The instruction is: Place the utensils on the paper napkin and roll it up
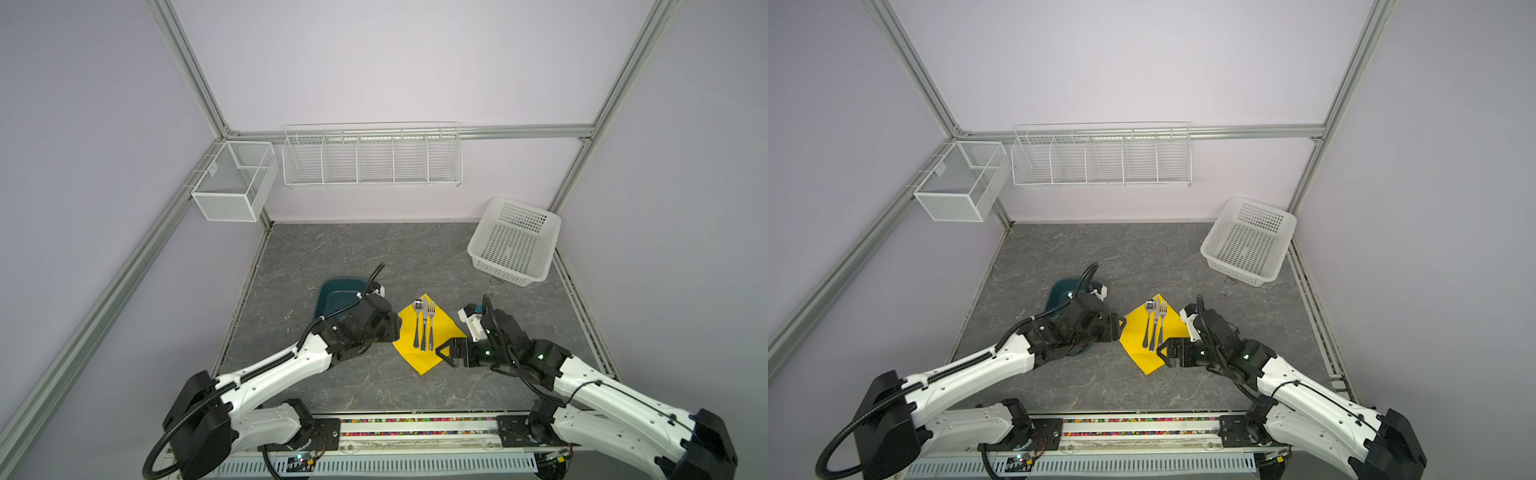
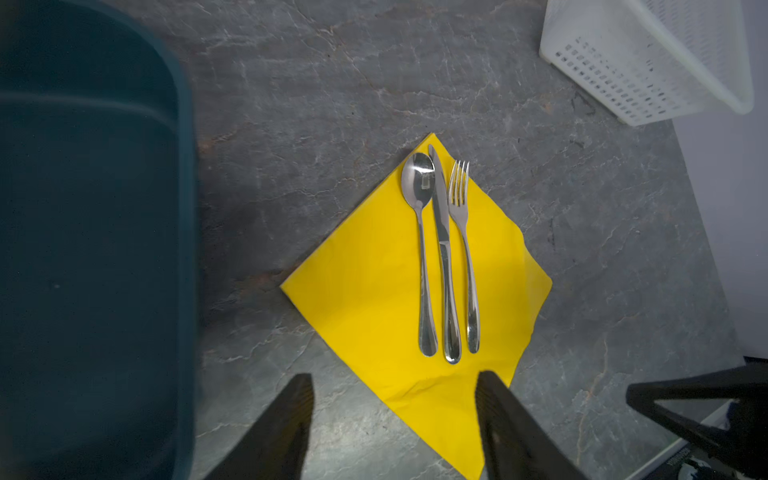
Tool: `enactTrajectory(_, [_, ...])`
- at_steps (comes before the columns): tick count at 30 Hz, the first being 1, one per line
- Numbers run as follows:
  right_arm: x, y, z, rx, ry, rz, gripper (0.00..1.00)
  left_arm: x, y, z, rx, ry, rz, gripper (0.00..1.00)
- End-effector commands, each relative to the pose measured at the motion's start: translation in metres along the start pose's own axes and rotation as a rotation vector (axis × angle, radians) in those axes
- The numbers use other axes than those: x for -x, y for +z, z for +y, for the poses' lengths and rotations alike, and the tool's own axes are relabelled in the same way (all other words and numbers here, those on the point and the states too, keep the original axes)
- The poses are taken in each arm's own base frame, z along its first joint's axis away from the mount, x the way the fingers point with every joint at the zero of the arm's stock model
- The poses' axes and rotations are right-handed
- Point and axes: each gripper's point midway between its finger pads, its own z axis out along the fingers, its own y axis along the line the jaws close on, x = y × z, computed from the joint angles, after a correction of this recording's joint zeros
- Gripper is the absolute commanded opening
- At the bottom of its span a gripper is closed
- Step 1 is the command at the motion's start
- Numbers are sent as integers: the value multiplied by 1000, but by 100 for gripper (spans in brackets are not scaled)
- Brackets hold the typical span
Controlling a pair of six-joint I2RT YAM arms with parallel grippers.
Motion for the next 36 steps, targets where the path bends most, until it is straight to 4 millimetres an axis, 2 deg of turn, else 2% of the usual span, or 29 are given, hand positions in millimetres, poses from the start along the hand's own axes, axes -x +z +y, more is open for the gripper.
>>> enactTrajectory(1, [-24,9,3,15,29,72,95,9,-14,10,9,54,-81,73])
enactTrajectory(5, [-36,21,12,16,-2,78,95,9,-25,16,22,111,-86,83])
enactTrajectory(9, [-47,33,16,17,-2,83,95,12,-28,23,64,94,-88,94])
enactTrajectory(10, [-48,36,16,9,-6,77,95,11,-29,23,62,92,-80,100])
enactTrajectory(14, [-58,54,34,128,46,106,95,3,-27,28,67,91,-52,99])
enactTrajectory(18, [-65,69,37,128,81,115,95,-2,-28,34,76,72,-44,99])
enactTrajectory(25, [-56,87,38,89,78,94,95,-4,-36,26,15,84,-33,99])
enactTrajectory(32, [-55,105,44,120,105,98,95,-6,-46,30,17,69,-41,99])
enactTrajectory(36, [-49,106,47,123,105,72,94,-6,-47,31,9,56,-53,99])
